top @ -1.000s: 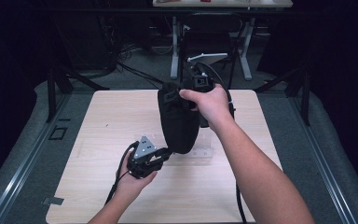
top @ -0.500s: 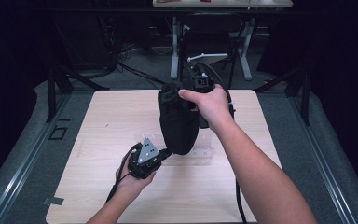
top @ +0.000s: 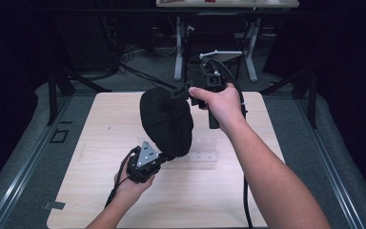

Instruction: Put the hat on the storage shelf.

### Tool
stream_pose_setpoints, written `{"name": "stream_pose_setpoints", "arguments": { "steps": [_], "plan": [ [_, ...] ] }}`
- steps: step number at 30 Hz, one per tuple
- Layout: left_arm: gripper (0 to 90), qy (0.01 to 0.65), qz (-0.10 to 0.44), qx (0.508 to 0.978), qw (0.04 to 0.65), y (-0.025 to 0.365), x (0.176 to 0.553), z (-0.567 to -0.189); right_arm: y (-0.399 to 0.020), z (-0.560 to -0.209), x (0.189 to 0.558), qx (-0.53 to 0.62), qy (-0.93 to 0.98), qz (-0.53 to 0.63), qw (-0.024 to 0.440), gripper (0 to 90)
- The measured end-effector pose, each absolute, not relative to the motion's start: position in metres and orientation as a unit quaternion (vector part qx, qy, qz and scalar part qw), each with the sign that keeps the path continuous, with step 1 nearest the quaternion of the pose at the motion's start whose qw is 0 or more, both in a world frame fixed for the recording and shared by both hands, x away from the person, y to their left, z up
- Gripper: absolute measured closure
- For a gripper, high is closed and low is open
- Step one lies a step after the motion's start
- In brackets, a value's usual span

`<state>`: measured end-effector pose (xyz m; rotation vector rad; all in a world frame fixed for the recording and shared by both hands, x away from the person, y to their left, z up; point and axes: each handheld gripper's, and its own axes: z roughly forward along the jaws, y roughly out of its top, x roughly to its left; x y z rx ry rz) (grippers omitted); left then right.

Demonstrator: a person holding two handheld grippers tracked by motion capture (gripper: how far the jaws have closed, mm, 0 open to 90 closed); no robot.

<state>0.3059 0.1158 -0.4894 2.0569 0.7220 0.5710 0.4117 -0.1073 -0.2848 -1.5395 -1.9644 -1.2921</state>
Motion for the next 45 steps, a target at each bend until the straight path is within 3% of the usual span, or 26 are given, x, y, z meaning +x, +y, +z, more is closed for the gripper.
{"name": "stream_pose_setpoints", "arguments": {
  "steps": [20,33,45],
  "plan": [
    [83.9,0.325,0.201,0.818,0.43,0.131,0.307,-0.518,-0.138,-0.279,0.408,-0.557,-0.682,-0.457,0.131,74.2],
    [55.8,0.382,0.161,0.778,0.471,0.16,0.304,-0.511,-0.157,-0.282,0.405,-0.57,-0.682,-0.445,0.111,74.0],
    [52.6,0.413,0.172,0.766,0.461,0.194,0.298,-0.51,-0.179,-0.281,0.39,-0.574,-0.691,-0.432,0.075,73.9]
  ]
}}
